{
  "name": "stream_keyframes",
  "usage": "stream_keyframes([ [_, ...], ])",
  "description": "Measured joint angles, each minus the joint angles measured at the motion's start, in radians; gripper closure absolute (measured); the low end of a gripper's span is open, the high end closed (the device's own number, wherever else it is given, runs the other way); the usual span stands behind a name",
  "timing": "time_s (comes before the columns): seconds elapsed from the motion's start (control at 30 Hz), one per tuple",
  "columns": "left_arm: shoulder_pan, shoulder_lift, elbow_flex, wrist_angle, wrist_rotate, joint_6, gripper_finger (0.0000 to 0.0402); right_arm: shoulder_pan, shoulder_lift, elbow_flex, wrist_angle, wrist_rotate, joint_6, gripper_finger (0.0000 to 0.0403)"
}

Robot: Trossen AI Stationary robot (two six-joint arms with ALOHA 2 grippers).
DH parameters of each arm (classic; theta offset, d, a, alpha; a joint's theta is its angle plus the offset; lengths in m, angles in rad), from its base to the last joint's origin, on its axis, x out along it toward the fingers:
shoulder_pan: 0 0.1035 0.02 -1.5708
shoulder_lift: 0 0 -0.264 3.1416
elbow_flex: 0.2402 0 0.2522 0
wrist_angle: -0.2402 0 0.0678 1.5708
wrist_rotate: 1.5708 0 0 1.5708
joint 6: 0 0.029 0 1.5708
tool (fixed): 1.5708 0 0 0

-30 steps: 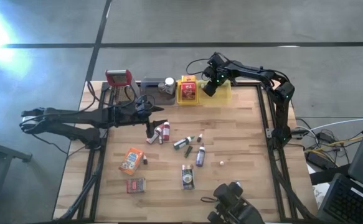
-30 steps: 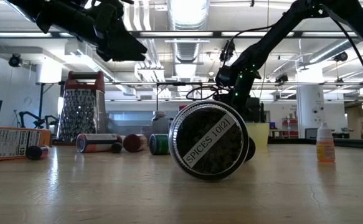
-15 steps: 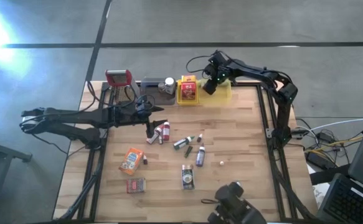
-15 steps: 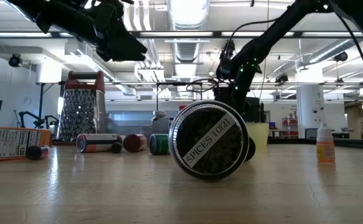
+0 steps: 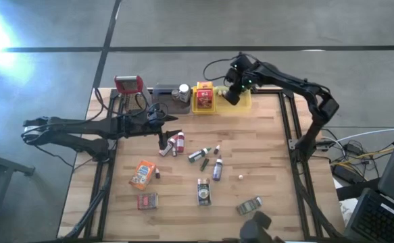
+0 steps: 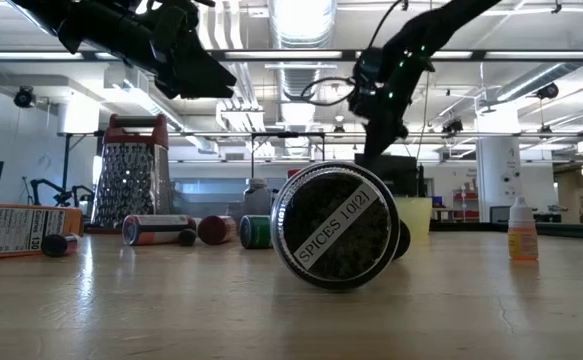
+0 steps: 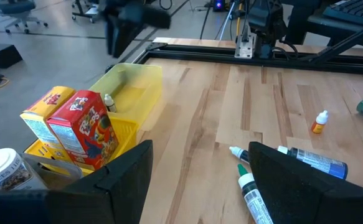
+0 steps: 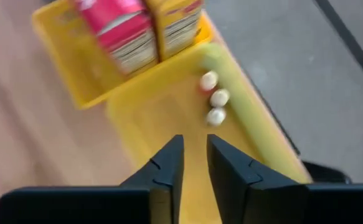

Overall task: Pick & Place Kitchen Items
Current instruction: Put the red seasoning can into the black bin

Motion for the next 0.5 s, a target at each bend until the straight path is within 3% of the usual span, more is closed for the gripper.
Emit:
stream_keyframes([
  [0.23, 0.0, 0.0, 0.0, -0.006, 0.0, -0.001, 0.0133, 0.059, -0.122, -0.06, -0.075, -0.003, 0.048, 0.0382],
  [0.5, 0.0, 0.0, 0.0, -0.014, 0.0, -0.005, 0.0133, 0.112, -0.361, -0.298, -0.033, -0.037, 0.115, 0.0394],
])
